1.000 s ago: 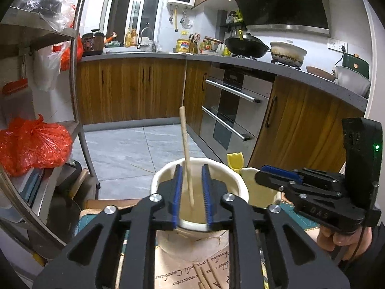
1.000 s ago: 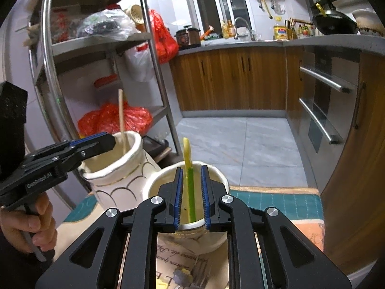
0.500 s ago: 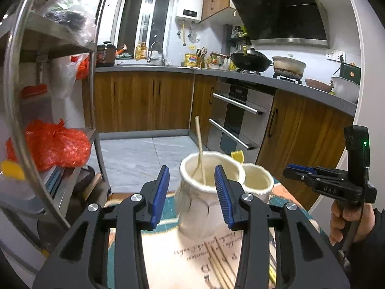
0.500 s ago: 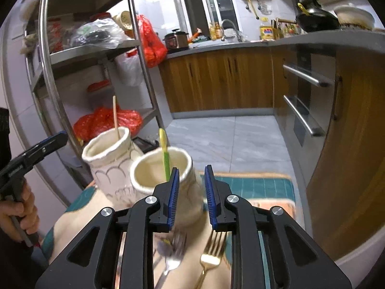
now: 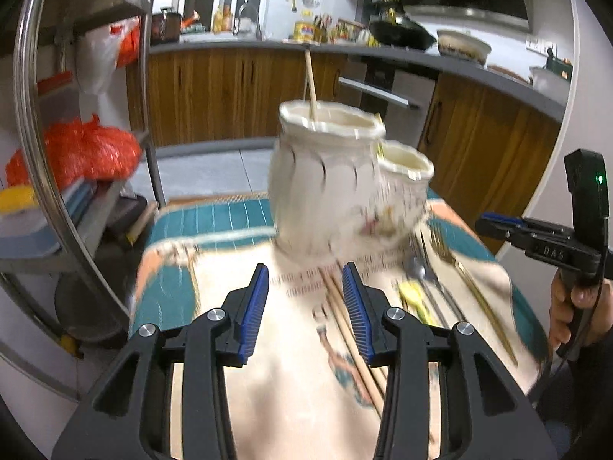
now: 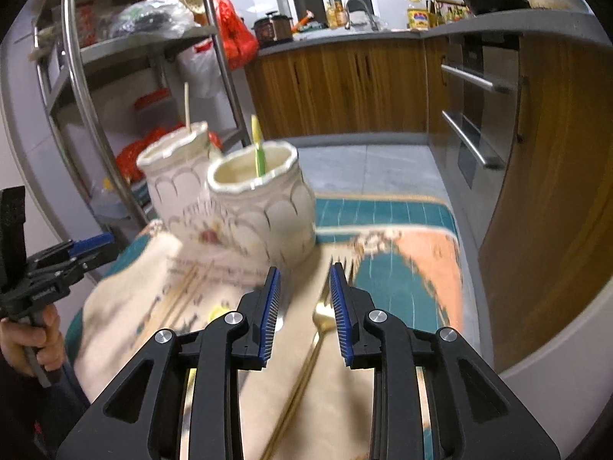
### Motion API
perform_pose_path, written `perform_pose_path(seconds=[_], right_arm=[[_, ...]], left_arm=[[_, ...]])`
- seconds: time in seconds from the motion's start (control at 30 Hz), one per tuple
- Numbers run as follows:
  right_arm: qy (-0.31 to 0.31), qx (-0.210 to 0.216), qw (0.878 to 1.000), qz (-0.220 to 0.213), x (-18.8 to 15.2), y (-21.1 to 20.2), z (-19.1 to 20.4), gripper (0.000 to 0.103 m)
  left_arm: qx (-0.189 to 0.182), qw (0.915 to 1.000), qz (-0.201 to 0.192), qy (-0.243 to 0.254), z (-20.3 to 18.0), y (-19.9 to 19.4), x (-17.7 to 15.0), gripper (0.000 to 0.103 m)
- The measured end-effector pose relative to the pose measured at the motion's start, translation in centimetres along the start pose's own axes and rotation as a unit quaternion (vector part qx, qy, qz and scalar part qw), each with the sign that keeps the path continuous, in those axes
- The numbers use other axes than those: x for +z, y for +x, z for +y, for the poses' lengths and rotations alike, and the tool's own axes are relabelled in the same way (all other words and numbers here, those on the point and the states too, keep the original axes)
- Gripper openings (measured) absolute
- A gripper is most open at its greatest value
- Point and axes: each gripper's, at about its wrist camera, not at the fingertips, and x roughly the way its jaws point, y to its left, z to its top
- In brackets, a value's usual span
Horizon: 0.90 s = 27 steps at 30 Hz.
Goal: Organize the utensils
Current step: 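Open both tools and move them back down toward the remaining utensils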
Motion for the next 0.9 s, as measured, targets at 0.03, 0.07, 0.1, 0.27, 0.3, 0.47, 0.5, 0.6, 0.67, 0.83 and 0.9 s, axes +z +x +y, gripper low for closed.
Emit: perform_pose_path(seconds=[0.03, 0.07, 0.1, 0.27, 0.3, 0.47, 0.5, 0.6, 0.67, 0.83, 0.9], right_arm=[[0.000, -0.001, 1.000, 0.005, -0.3, 0.0, -0.1, 0.028], [0.000, -0.003, 1.000, 0.010, -0.7, 0.0, -0.1, 0.028], [0.001, -0.004, 1.000, 0.015, -1.1, 0.1, -0.2, 0.028], [0.000, -0.008, 0.999, 0.039, -2.6, 0.7, -0.2, 0.028], [-0.001, -0.008, 0.999, 0.044, -2.9, 0.9, -0.1, 0.028], [-0.008, -0.008, 0.998, 0.057, -3.2, 1.3, 0.3, 0.028], [-0.009, -0.008, 0.998, 0.059, -3.4, 1.5, 0.4, 0.028], [-0.011, -0.009, 0.998, 0.063, -3.4, 1.6, 0.5, 0.028], [-0.013, -0.009, 0.998, 0.069, -3.4, 1.8, 0.5, 0.028], [-0.019, -0.011, 0.996, 0.088, -3.5, 2.6, 0.7, 0.028], [-0.025, -0.013, 0.995, 0.092, -3.3, 2.8, 0.7, 0.024]], left_arm=[[0.001, 1.0000, 0.005, 0.001, -0.2, 0.1, -0.4, 0.040], [0.002, 0.9999, 0.010, 0.002, -0.3, 0.1, -0.8, 0.040], [0.002, 0.9998, 0.017, 0.004, -0.5, 0.3, -1.2, 0.040], [0.003, 0.9987, 0.047, 0.019, -1.6, 0.9, -3.3, 0.040], [0.002, 0.9985, 0.051, 0.021, -1.8, 1.0, -3.5, 0.040], [-0.006, 0.9975, 0.065, 0.027, -2.5, 1.2, -4.3, 0.040], [-0.006, 0.9973, 0.067, 0.029, -2.7, 1.3, -4.3, 0.040], [-0.004, 0.9962, 0.078, 0.038, -3.2, 1.8, -4.7, 0.040], [-0.002, 0.9956, 0.084, 0.042, -3.3, 2.2, -4.8, 0.040], [0.004, 0.9948, 0.090, 0.047, -3.3, 2.5, -4.7, 0.040], [0.005, 0.9944, 0.093, 0.050, -3.2, 2.6, -4.6, 0.038]])
